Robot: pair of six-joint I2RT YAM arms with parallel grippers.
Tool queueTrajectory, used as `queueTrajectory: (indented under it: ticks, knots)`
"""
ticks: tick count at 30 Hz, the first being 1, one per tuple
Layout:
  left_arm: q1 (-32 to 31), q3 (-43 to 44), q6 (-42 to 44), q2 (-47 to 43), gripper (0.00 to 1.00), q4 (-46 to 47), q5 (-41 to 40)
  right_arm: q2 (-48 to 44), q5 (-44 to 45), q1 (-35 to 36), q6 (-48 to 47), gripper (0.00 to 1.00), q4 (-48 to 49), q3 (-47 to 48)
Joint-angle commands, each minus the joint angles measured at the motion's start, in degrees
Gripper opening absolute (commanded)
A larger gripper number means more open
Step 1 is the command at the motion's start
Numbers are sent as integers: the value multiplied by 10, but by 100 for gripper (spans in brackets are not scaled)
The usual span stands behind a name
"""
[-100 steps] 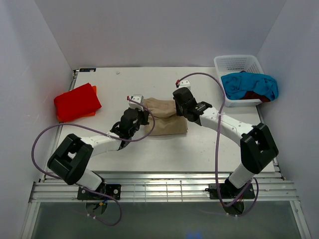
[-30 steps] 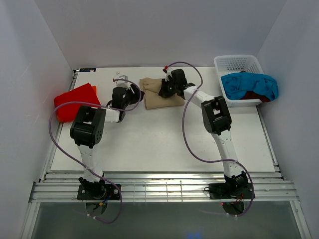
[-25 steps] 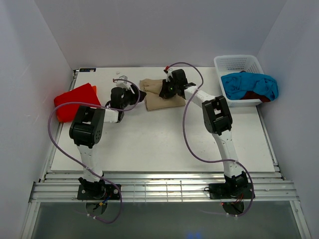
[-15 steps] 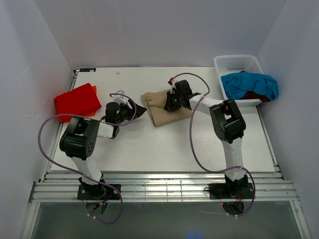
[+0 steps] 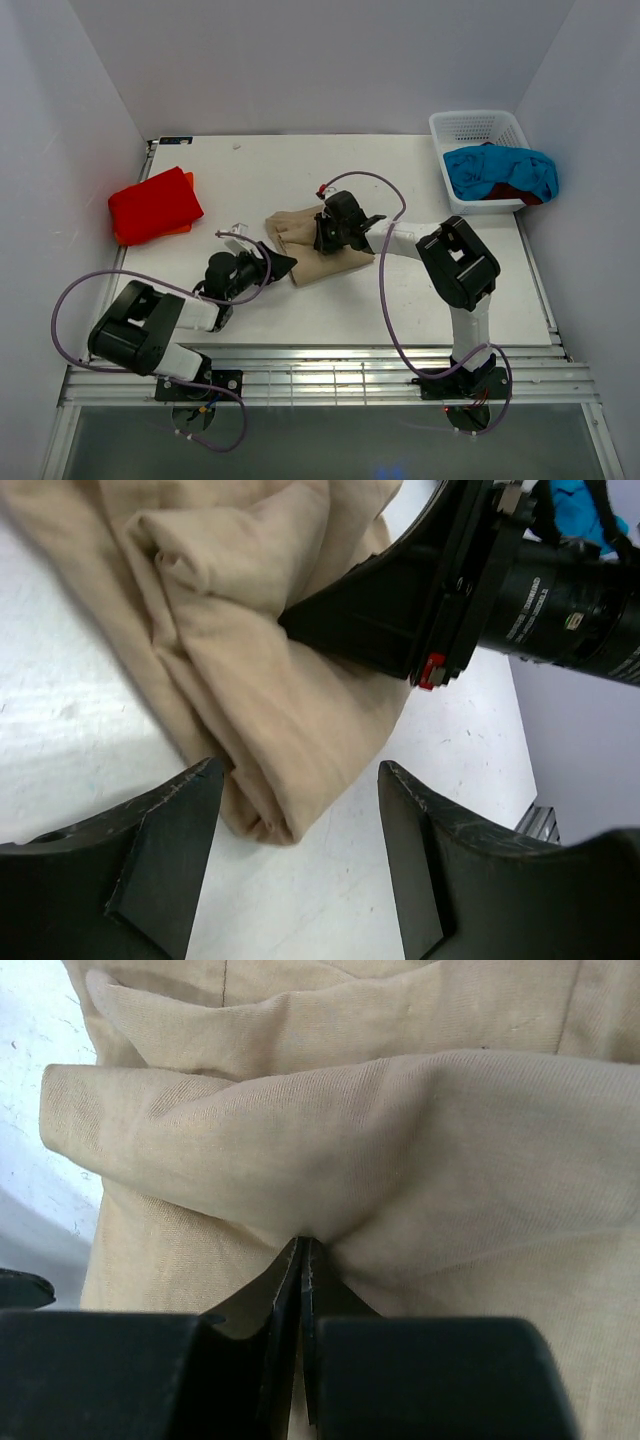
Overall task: Fold and stack the t-shirts
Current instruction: Neatly place the folded tshirt to the corner
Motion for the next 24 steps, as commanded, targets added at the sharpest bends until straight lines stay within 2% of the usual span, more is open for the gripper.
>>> queueTrajectory:
  ticks: [1, 5, 10, 18, 24]
  knots:
    - [-22, -33, -7, -74, 74, -38, -82, 7, 25, 10, 16, 8, -63, -32]
    - [-44, -56, 7, -133, 74, -91, -161, 4, 29, 14, 21, 8, -61, -32]
    - [-48, -49, 24, -155, 75, -136, -199, 1, 33, 19, 24, 8, -59, -31]
    - [-49, 10, 31, -10, 75, -123, -185, -3, 34, 21, 28, 8, -51, -38]
    - [-50, 19, 28, 48, 76, -81, -163, -5, 32, 22, 27, 8, -45, -44]
